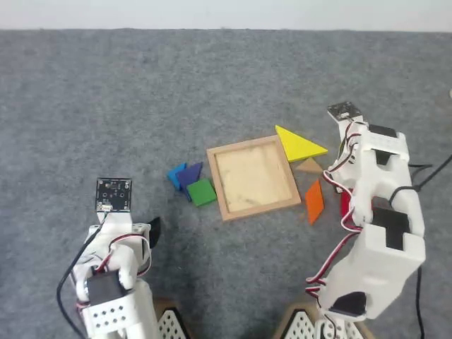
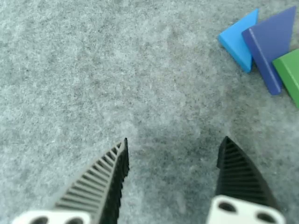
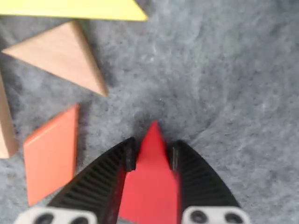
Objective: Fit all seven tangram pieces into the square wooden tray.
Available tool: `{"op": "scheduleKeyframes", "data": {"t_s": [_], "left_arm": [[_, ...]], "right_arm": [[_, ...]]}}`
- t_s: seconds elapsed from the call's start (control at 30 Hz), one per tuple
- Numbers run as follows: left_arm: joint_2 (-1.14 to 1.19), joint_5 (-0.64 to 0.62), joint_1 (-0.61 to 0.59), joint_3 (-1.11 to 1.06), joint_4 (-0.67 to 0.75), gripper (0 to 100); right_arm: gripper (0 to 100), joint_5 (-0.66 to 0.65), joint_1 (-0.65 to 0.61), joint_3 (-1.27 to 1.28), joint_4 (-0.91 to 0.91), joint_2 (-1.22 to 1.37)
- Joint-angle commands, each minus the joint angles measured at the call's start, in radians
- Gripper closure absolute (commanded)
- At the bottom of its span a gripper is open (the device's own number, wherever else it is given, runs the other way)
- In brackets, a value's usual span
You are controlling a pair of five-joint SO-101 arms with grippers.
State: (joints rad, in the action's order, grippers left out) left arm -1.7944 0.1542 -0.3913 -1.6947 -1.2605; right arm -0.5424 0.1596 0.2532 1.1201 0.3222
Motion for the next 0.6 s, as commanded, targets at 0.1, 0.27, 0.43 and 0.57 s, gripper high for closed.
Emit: {"op": "scheduleKeyframes", "data": {"t_s": [0.1, 0.27, 0.43, 0.57], "left_arm": [[-0.021, -0.005, 0.000, 0.012, -0.003, 70], [-0.021, -0.005, 0.000, 0.012, -0.003, 70], [-0.021, -0.005, 0.000, 0.012, -0.003, 70], [-0.021, -0.005, 0.000, 0.012, -0.003, 70]], "right_arm": [[91.8, -0.003, 0.005, 0.009, 0.058, -0.028], [87.3, -0.170, 0.022, 0.008, 0.200, -0.239], [74.8, -0.321, 0.007, 0.160, 0.309, -0.648], [70.8, -0.508, 0.067, 0.410, 0.303, -0.860]]}}
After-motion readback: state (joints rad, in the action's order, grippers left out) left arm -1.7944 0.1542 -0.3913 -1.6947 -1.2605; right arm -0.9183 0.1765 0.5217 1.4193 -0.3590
